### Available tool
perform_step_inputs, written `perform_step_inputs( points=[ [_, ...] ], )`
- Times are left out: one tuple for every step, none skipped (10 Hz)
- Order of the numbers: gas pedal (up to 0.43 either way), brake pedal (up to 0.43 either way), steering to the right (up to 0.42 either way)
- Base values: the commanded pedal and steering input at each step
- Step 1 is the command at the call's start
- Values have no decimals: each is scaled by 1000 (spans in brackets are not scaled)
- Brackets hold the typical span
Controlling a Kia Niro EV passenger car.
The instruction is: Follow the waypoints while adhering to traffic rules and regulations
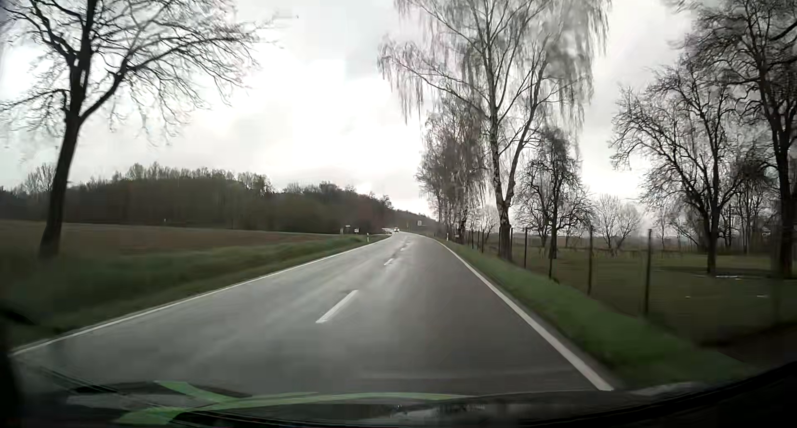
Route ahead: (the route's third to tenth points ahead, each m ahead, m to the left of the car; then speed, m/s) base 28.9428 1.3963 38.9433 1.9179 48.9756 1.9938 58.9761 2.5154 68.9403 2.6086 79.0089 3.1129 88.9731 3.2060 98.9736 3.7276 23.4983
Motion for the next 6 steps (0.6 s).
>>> perform_step_inputs(
  points=[
    [118, 0, -1],
    [130, 0, -1],
    [138, 0, -1],
    [157, 0, 0],
    [157, 0, -1],
    [169, 0, -1]
  ],
)
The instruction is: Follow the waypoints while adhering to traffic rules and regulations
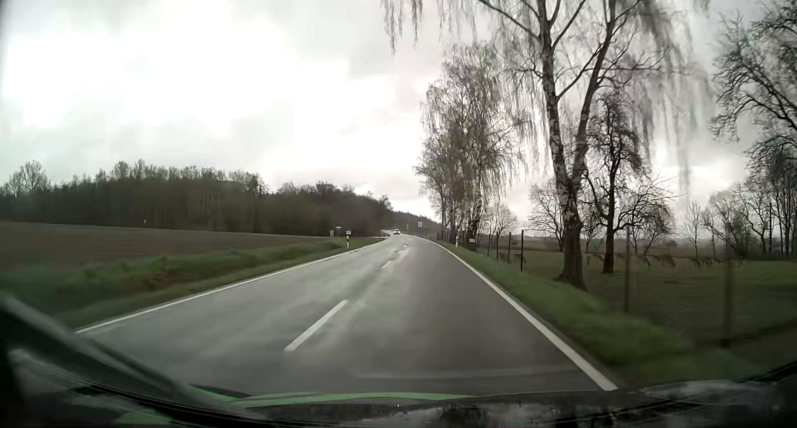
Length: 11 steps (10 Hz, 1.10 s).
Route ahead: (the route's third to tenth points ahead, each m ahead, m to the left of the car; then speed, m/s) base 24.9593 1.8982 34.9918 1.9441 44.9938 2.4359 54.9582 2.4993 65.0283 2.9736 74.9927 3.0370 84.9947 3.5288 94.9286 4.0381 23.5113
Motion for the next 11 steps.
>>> perform_step_inputs(
  points=[
    [169, 0, -1],
    [177, 0, -1],
    [177, 0, -1],
    [177, 0, -1],
    [177, 0, -1],
    [169, 0, -2],
    [150, 0, -2],
    [150, 0, -2],
    [150, 0, -2],
    [150, 0, -2],
    [157, 0, -2]
  ],
)
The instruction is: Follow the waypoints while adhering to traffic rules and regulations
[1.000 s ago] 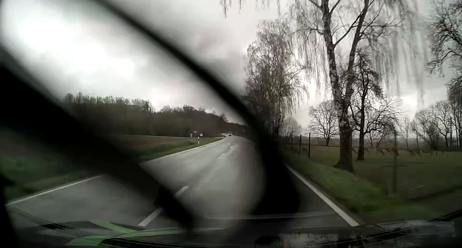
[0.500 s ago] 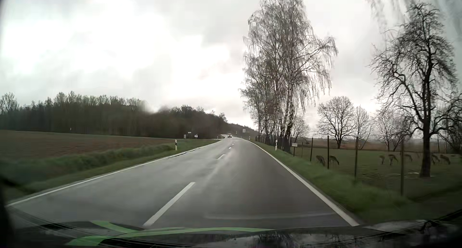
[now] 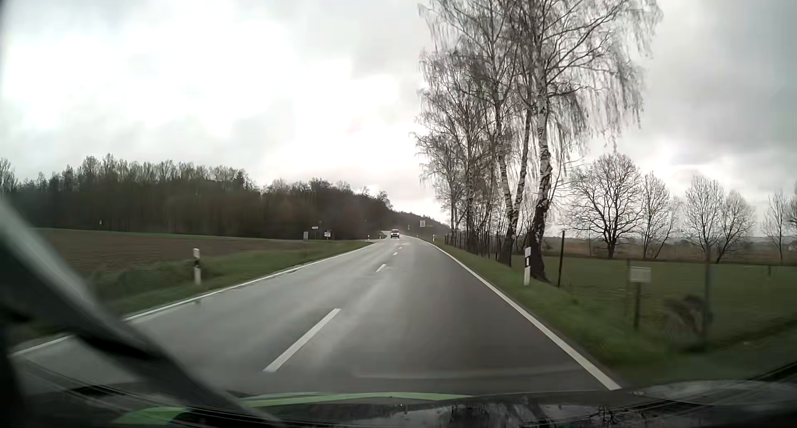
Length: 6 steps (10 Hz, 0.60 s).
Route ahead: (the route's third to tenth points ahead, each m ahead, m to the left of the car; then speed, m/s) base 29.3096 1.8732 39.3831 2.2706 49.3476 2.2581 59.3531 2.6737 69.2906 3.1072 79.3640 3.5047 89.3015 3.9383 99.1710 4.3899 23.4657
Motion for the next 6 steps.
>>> perform_step_inputs(
  points=[
    [157, 0, -2],
    [169, 0, -2],
    [169, 0, -2],
    [169, 0, -2],
    [157, 0, -2],
    [150, 0, -3]
  ],
)
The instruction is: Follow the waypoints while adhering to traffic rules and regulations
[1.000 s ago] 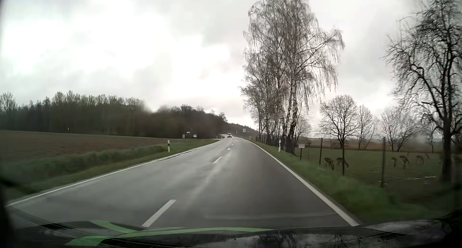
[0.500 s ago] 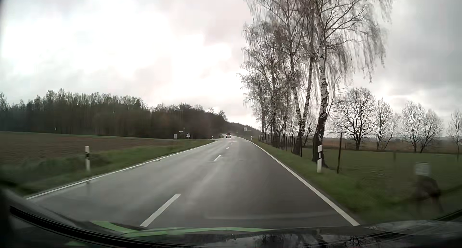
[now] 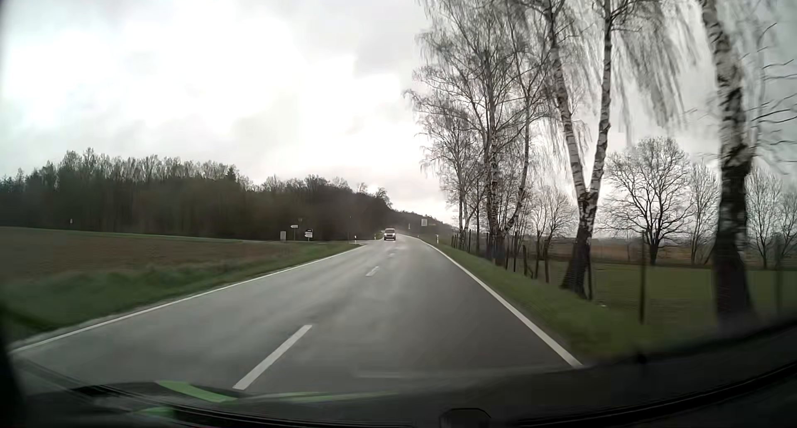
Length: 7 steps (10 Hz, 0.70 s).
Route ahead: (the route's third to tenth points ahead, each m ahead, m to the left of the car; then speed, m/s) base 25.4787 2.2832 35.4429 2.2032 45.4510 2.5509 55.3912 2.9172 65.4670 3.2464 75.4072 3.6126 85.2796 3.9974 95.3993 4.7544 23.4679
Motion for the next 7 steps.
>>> perform_step_inputs(
  points=[
    [150, 0, -3],
    [150, 0, -3],
    [157, 0, -3],
    [169, 0, -4],
    [177, 0, -5],
    [189, 0, -5],
    [189, 0, -5]
  ],
)
